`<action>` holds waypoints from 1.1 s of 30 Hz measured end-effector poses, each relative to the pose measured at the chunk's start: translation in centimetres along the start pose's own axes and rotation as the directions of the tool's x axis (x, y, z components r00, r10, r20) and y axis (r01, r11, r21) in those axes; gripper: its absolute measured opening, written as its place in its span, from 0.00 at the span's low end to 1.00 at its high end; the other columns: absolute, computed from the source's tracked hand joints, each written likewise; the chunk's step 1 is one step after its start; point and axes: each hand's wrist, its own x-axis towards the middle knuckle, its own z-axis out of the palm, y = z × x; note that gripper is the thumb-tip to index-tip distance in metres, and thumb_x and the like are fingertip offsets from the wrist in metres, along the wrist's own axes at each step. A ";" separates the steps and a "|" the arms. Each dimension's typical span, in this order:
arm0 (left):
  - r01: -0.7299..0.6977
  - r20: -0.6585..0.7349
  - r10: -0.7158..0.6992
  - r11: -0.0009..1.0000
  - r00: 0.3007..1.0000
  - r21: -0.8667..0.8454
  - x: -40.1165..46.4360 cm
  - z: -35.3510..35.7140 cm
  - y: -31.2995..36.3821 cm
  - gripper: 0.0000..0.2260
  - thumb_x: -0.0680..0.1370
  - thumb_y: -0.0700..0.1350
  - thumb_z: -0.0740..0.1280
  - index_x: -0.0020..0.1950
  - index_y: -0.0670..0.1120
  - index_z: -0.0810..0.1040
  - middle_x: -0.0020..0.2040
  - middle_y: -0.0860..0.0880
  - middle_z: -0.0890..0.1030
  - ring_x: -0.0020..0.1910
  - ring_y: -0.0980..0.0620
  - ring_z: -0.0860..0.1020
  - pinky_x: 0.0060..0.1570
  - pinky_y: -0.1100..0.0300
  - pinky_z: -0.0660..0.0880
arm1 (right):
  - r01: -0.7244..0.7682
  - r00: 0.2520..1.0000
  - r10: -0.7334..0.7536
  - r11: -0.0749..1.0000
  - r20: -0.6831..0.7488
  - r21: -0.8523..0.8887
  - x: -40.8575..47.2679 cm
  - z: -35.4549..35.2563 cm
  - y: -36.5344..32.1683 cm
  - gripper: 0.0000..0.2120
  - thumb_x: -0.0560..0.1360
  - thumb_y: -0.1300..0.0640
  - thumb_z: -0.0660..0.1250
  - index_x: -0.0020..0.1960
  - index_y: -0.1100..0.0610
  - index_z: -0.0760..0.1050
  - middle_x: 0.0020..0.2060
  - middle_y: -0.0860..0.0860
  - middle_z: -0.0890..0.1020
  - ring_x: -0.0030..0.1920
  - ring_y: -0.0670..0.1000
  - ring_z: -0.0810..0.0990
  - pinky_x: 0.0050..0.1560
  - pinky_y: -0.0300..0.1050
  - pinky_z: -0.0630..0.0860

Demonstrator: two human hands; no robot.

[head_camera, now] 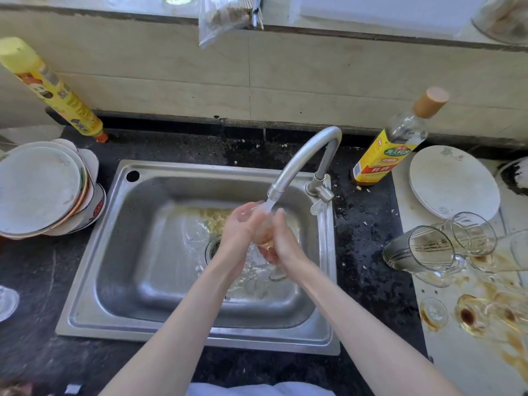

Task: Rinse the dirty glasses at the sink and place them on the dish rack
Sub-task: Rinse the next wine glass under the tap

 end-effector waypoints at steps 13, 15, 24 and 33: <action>-0.021 -0.039 0.023 0.998 0.999 0.053 -0.3 0.4 0.2 0.22 0.73 0.53 0.70 0.63 0.44 0.71 0.56 0.46 0.79 0.52 0.49 0.79 0.45 0.58 0.74 | 0.011 1.000 -0.011 0.998 0.003 0.058 -0.6 0.0 -0.2 0.32 0.81 0.40 0.38 0.45 0.57 0.76 0.26 0.48 0.74 0.24 0.44 0.65 0.23 0.35 0.61; -0.063 -0.062 0.073 0.987 0.995 0.147 -0.5 0.5 0.3 0.24 0.75 0.56 0.65 0.66 0.45 0.67 0.60 0.48 0.74 0.57 0.52 0.75 0.48 0.61 0.72 | 0.072 0.997 -0.072 0.995 -0.009 0.068 -0.5 0.1 0.0 0.31 0.81 0.42 0.39 0.55 0.57 0.77 0.33 0.47 0.77 0.27 0.41 0.68 0.27 0.32 0.64; -0.131 0.283 0.075 0.975 0.956 0.182 -1.2 -1.0 0.7 0.20 0.73 0.60 0.62 0.61 0.54 0.71 0.54 0.49 0.80 0.51 0.53 0.79 0.52 0.61 0.73 | -0.124 0.984 0.083 0.953 0.155 0.276 -0.3 -0.7 -0.3 0.33 0.78 0.35 0.41 0.34 0.56 0.72 0.19 0.49 0.65 0.19 0.45 0.58 0.21 0.35 0.52; 0.228 0.121 -0.236 0.970 0.964 0.078 -0.2 -2.2 -2.1 0.25 0.72 0.62 0.65 0.51 0.40 0.80 0.43 0.45 0.83 0.44 0.47 0.79 0.52 0.53 0.71 | -0.283 0.948 0.241 0.937 0.208 0.206 -1.8 -0.9 0.2 0.13 0.81 0.50 0.57 0.46 0.58 0.73 0.35 0.53 0.75 0.32 0.49 0.71 0.33 0.41 0.68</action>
